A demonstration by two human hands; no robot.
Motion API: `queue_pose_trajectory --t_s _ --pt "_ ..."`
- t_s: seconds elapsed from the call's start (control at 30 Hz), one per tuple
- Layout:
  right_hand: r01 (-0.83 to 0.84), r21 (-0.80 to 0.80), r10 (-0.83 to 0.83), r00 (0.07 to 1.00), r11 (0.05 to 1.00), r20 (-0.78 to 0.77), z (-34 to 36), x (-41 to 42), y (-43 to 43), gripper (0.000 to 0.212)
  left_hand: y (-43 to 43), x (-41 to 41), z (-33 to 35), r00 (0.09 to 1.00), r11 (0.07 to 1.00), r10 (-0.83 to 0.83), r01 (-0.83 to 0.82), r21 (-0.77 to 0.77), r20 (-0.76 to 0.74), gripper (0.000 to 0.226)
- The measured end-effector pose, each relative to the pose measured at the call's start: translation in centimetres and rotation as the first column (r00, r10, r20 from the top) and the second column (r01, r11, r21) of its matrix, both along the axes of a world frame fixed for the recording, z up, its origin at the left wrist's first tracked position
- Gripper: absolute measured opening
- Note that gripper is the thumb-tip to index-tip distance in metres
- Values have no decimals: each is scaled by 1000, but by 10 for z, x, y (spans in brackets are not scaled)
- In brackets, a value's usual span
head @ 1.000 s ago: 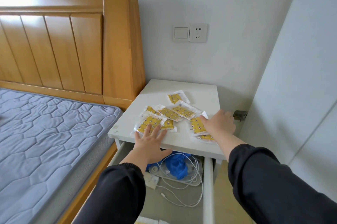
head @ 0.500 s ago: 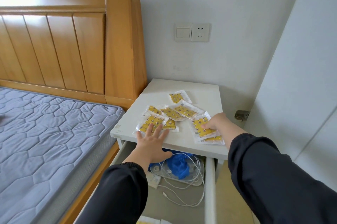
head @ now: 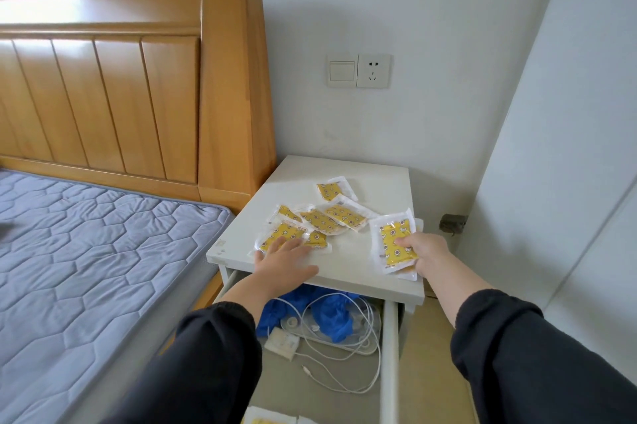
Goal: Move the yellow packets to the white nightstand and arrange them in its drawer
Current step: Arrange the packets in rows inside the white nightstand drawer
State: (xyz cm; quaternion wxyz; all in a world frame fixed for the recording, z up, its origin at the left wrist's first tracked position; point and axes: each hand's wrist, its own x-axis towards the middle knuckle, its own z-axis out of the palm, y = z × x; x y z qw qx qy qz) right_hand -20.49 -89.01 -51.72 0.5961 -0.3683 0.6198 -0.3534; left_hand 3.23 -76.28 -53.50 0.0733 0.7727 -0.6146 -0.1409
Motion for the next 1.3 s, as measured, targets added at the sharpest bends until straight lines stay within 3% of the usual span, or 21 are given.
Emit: queue_pose_trajectory --t_s 0.13,0.23,0.4,0.57,0.73,0.87,0.97,1.03,1.13,1.3 --pt "70 -79 -55 982 994 182 -5 -2 1 18 -9 12 0 953 964 53 -127 -234 -298 43" --pt "92 -143 -37 937 985 348 -4 14 10 11 -13 23 6 954 902 135 -229 -365 -266 41" --pt "40 -72 -3 891 997 454 -16 44 20 9 -22 47 8 899 898 294 -376 -229 -324 59" --pt "10 -49 17 854 999 520 -18 39 13 13 -44 60 4 890 920 333 -379 -99 -310 86" --pt "13 -89 33 871 996 491 -18 43 16 13 -63 59 4 937 957 275 -288 -29 -215 105" --pt "4 -100 45 875 995 482 -18 43 17 13 -72 62 9 990 991 112 -118 -63 -90 108" --pt "-20 -104 69 869 994 490 -17 42 17 14 -81 70 13 997 999 36 -33 43 -65 111" --pt "-33 -113 84 871 993 484 -17 42 18 15 -85 78 14 993 992 46 -33 118 -105 121" --pt "-38 -109 87 864 993 495 -17 41 17 16 -83 86 13 987 994 75 -62 95 -141 121" --pt "-37 -115 92 848 993 522 -18 41 17 16 -71 89 14 982 988 143 -149 41 126 108"
